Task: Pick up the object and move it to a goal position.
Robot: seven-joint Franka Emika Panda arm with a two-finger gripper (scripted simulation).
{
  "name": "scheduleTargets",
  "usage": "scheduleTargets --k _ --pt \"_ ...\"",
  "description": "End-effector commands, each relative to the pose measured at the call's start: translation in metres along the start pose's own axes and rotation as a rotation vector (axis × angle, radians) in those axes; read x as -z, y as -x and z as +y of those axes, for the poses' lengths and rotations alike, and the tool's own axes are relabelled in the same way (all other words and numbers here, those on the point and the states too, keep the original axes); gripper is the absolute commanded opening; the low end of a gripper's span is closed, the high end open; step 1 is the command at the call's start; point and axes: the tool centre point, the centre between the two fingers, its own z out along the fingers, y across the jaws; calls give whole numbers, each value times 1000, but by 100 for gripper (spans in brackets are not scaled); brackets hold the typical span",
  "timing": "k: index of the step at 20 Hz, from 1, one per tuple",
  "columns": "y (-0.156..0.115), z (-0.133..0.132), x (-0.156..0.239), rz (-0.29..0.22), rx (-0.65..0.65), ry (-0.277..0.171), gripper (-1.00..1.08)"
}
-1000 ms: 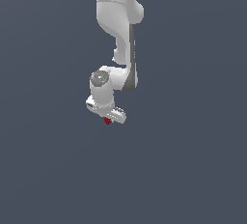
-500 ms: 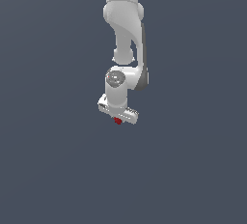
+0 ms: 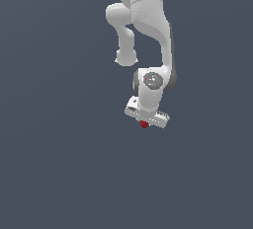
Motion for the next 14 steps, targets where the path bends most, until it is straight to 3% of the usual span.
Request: scheduleTargets --k 1,8,14 --pt "9 -26 2 1 -2 0 -100" --pt "23 -74 4 1 -2 0 -100" --pt "25 -86 5 1 -2 0 -100"
